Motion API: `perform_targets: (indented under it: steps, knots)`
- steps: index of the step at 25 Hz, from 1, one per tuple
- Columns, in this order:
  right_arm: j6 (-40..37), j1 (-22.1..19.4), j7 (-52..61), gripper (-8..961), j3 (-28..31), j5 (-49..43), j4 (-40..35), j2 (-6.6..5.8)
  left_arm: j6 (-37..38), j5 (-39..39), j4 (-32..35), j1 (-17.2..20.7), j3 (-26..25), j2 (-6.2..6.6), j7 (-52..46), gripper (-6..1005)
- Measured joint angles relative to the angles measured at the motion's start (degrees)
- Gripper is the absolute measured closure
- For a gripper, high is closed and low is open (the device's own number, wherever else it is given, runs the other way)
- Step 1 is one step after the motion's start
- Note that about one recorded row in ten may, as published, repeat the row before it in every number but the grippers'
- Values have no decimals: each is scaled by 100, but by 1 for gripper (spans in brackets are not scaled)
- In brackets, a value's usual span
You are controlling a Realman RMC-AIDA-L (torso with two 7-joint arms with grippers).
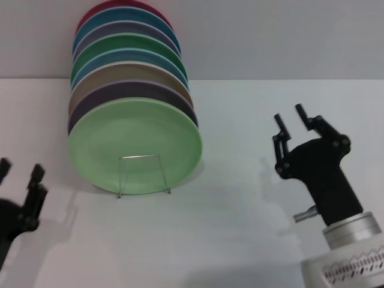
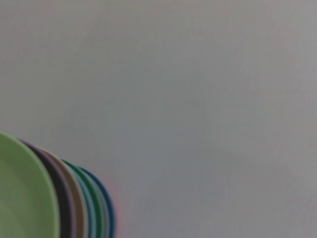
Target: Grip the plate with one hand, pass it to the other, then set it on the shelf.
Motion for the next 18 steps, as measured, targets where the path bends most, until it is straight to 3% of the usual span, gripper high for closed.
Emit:
perform_targets:
  steps: [4,9,14,18]
  knots:
    - [29,-36,301,625,248,7,-33,0,266,-13,-35,229,4,-14,-40,583]
    - [42,-118,1594,621,516,43,-358,-8,278,-36,-60,102,-105,-16,-333,381]
    - [187,88,3091,617,492,65,-1126,-16,250,-37,-21,-40,-291,-6,-676,189]
    - [231,346,4102,614,460,24,-1767,-36,97,-43,-8,-126,-652,-13,-991,180]
